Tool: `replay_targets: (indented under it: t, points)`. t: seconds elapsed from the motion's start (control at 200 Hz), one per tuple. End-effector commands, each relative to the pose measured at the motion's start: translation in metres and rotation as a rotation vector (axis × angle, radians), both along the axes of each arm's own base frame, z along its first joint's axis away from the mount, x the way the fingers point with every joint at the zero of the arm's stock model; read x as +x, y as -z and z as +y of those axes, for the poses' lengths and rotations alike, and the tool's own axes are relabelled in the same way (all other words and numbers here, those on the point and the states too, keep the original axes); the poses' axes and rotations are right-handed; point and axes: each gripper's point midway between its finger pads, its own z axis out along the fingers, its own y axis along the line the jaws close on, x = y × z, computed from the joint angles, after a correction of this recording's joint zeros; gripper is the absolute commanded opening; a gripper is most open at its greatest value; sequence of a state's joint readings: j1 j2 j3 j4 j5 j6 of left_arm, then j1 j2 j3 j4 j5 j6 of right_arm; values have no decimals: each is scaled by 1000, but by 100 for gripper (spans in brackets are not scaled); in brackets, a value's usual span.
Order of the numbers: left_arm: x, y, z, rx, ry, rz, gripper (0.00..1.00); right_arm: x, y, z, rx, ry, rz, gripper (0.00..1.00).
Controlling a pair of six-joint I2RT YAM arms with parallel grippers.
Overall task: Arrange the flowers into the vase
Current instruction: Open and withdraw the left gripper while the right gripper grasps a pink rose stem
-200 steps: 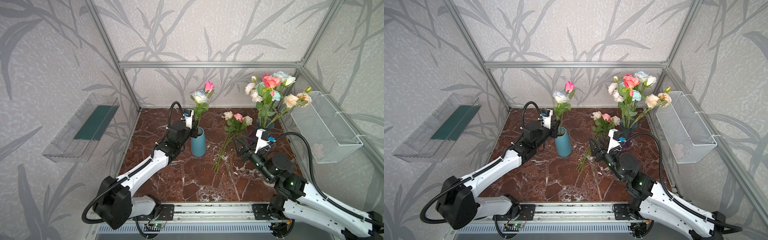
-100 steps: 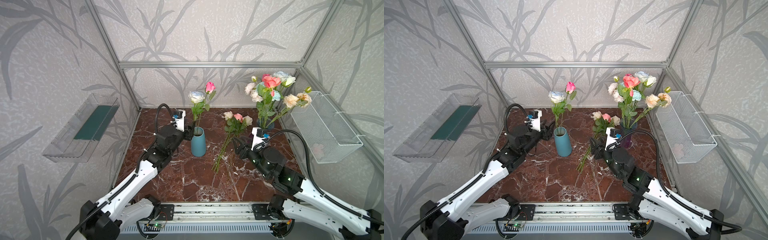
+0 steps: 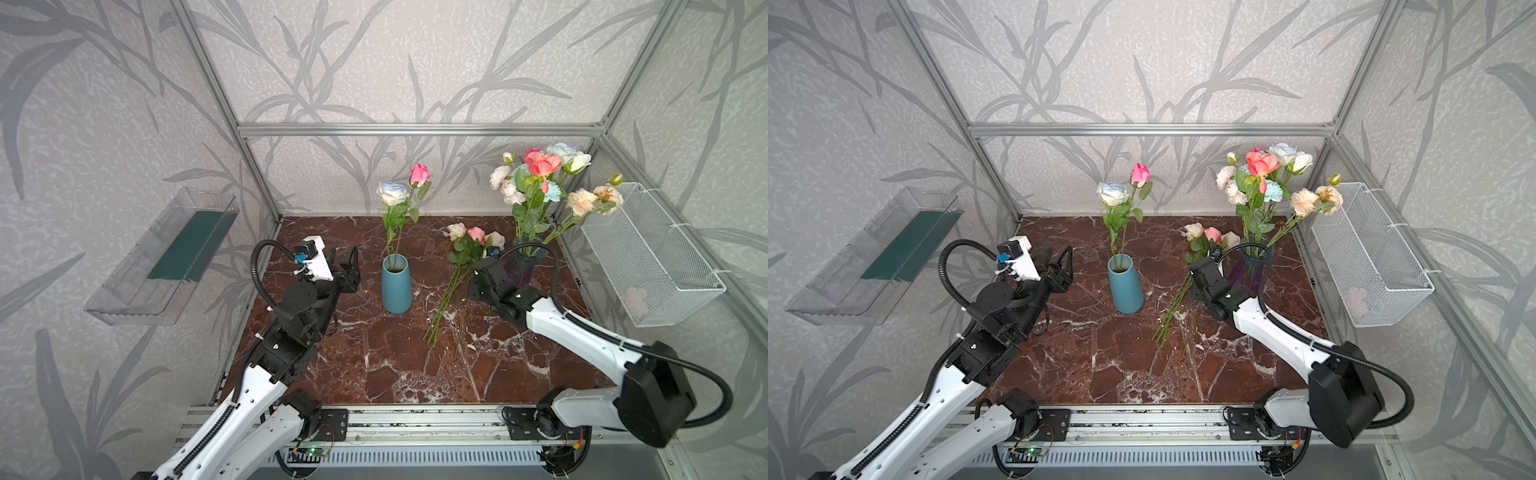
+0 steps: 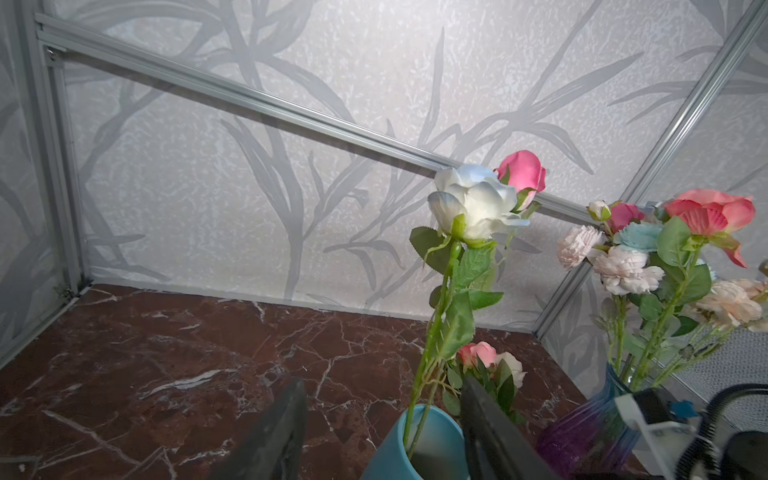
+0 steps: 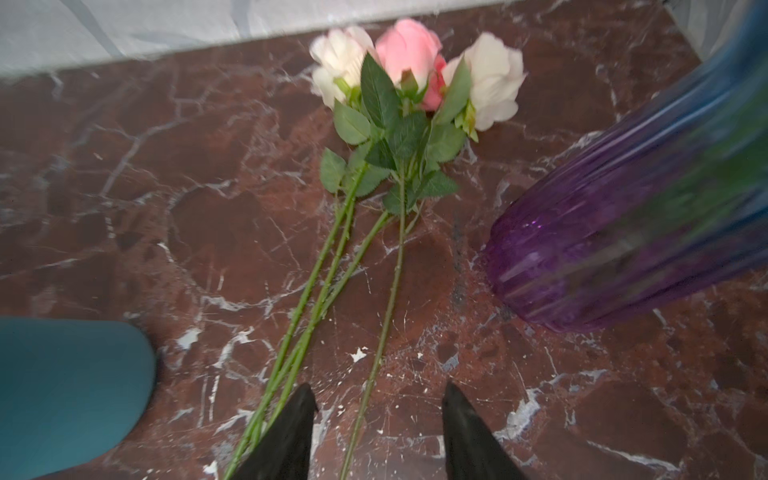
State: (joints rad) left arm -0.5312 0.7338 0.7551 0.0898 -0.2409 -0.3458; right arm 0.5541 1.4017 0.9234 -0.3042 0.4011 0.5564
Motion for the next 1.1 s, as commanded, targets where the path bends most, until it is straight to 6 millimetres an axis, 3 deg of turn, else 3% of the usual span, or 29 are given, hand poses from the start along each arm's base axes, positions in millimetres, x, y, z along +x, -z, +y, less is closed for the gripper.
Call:
replay_targets:
  t: [0.0,0.135,0.365,0.63,0.88,1.095]
  points:
    - [-5,-9,-10,-76,69,-14,60,11,24,2,35,11,94,50]
    - [-8,-9,-17,-95,115,-18,61,28,53,9,97,27,165,50]
    - [-8,-10,-20,-91,133,-26,61,48,91,2,67,79,260,45]
    - [-7,-8,-26,-92,158,-19,61,51,122,-1,77,131,320,34]
    - [-7,-7,-28,-95,171,-25,61,45,118,-10,139,209,264,15]
    - [-7,-7,-28,-95,172,-31,61,45,85,3,262,162,186,4]
